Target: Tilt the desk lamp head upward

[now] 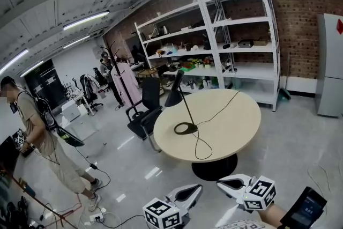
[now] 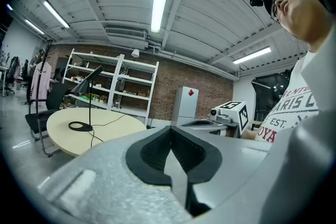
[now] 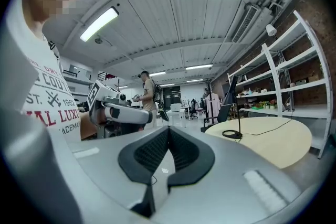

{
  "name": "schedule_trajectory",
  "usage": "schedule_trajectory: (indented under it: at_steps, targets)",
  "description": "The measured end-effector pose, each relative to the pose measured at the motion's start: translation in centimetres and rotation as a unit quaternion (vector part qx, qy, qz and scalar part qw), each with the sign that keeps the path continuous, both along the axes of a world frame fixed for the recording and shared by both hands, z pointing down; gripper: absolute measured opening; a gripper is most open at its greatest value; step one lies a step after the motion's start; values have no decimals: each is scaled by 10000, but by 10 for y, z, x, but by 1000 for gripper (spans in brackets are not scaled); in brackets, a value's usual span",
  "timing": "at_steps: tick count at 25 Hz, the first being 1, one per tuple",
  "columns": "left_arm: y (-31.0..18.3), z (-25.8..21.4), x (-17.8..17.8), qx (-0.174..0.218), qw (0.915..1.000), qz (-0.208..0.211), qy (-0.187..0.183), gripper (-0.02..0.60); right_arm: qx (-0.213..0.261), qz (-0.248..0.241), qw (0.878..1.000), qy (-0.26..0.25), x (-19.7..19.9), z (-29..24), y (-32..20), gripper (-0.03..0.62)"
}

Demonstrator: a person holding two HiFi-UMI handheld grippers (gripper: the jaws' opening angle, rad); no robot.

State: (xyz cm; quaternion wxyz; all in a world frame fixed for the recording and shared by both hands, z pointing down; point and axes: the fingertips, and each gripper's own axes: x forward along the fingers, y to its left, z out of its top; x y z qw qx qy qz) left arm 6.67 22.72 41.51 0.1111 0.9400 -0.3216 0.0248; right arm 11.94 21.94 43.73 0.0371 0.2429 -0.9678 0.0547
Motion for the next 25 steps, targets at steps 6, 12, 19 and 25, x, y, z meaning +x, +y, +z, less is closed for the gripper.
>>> schedule_trajectory:
  at_steps: [6,12,19,25]
  targets:
    - [-2,0,-4,-85,10000,30,25,2,66,41,10000,26,-5,2,-4,5]
    - [-8,2,2,-138,9998,142,99,2,-5,151,9999,-40,-1,4,-6,5]
    - [-25,5,2,-208,9995,202,153,2,-66,230,9997,9,2,7,-27,5]
    - [-56,8,-19,-228,9994,106,226,2,12,222,9998,-11,-13,5,-59,5]
